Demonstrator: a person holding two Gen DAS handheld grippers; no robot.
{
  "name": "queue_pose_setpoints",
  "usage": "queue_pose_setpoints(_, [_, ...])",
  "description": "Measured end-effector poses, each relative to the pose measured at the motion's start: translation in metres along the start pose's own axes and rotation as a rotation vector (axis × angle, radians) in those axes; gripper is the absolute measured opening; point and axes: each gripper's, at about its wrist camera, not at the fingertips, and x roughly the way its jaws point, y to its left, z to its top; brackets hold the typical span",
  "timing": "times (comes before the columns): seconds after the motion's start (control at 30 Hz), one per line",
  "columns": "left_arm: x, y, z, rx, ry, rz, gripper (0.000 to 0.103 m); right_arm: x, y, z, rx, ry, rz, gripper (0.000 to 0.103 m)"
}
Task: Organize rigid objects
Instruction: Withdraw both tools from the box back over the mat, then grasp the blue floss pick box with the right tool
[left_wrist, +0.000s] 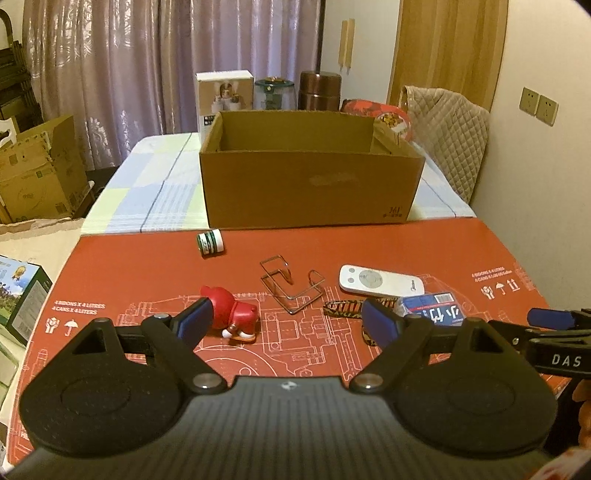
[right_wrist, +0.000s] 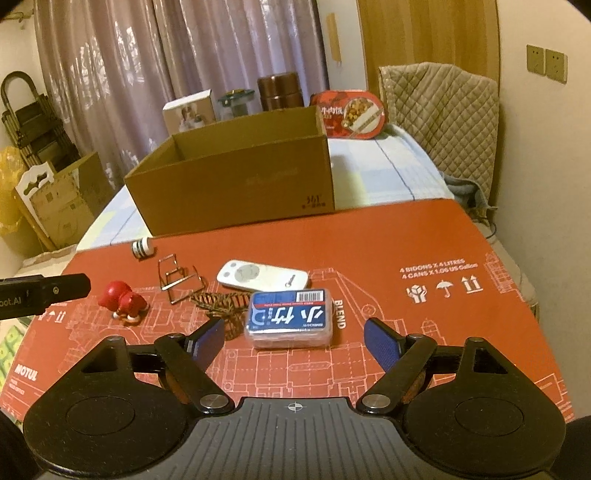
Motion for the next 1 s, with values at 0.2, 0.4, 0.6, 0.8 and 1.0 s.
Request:
queue_pose_setpoints(0.2, [0.022, -0.002, -0.004, 0.011, 0.033, -0.006, 0.085, 0.021, -0.001, -0.002, -0.001, 0.018, 0.009, 0.080])
queue_pose_setpoints(0.4, [0.044, -0.003, -0.009, 0.021, 0.054, -0.011, 0.085, 0.047, 0.001, -0.004, -0.015, 0.037, 0.008, 0.089])
queue_pose_setpoints(0.6, [0.065, 0.000, -0.012, 0.020, 0.080, -0.007, 0.085, 0.075, 0.000, -0.006, -0.013, 0.065, 0.004, 0.091])
queue_pose_setpoints(0.8, [0.078, 0.002, -0.016, 0.014, 0.100, -0.014, 0.085, 0.099, 0.002, -0.005, -0.010, 0.089, -0.003, 0.091])
queue_pose_setpoints(1.0, [0.084, 0.003, -0.018, 0.010, 0.102, -0.021, 0.085, 0.115, 0.005, -0.001, -0.023, 0.093, -0.036, 0.090])
